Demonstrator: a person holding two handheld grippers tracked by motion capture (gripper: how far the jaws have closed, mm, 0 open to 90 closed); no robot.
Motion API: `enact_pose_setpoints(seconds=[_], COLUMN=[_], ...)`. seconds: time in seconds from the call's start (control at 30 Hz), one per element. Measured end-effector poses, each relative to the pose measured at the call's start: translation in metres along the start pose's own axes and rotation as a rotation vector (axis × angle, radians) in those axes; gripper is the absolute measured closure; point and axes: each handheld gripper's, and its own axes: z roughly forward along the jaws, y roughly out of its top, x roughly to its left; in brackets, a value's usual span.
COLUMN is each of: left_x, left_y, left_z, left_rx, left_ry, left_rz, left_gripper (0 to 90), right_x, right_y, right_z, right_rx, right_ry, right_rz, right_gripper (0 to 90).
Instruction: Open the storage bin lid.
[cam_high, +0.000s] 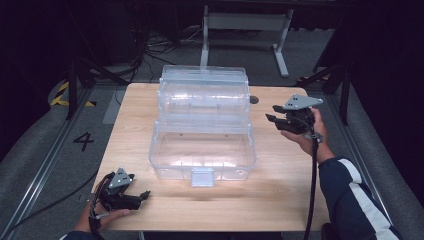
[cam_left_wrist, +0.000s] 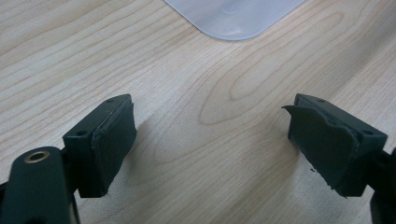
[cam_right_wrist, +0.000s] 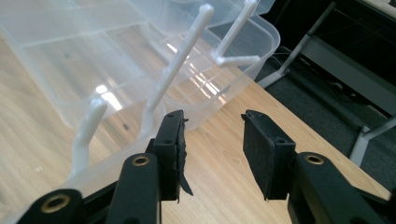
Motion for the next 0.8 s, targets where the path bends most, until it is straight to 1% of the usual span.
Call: enact_pose_setpoints(seconds=[0.17,0.3,0.47,0.5,0.6,0.63,0.67,0.7,0.73,0.77,0.8], left_x=[0.000,0.000,-0.001,-0.001,-0.001,-0.001,-0.001,-0.001,-0.001,-0.001,-0.001], left_y=[0.000,0.000,0.000,0.000,0.000,0.000,0.000,0.000,0.000,0.000,0.000], left_z=[0.000,0.000,0.000,0.000,0.000,0.000,0.001,0.001,0.001,0.001,0.001], left_rx=[0.000,0.000,0.000,0.000,-0.001,-0.001,-0.004,-0.004,-0.004,-0.005,-0.005], left_ry=[-0.003,-0.005,-0.005,-0.005,-0.004,-0.004,-0.003,-0.003,-0.003,0.005,0.007], left_rz=[-0.003,-0.006,-0.006,-0.006,-0.008,-0.008,-0.011,-0.011,-0.009,-0.011,-0.013], left_gripper=[15.6,15.6,15.6,15.6,15.6,15.6,15.6,15.5,15.5,15.5,15.5], right_x=[0.006,0.010,0.016,0.016,0.019,0.020,0.023,0.023,0.023,0.024,0.026], right_y=[-0.009,-0.017,-0.030,-0.030,-0.039,-0.041,-0.045,-0.045,-0.047,-0.050,-0.054], right_z=[-0.003,-0.005,-0.008,-0.008,-0.008,-0.008,-0.009,-0.009,-0.009,-0.009,-0.009], right_rx=[0.021,0.028,0.052,0.052,0.068,0.075,0.091,0.091,0.092,0.107,0.112], right_ry=[-0.006,-0.003,-0.004,-0.004,0.004,0.003,-0.009,-0.009,-0.008,0.002,-0.007], right_rz=[-0.018,-0.018,-0.026,-0.026,-0.020,-0.020,-0.029,-0.029,-0.029,-0.022,-0.021], right_gripper=[57.3,55.3,51.6,51.6,47.9,47.0,45.2,45.2,44.5,43.1,42.4])
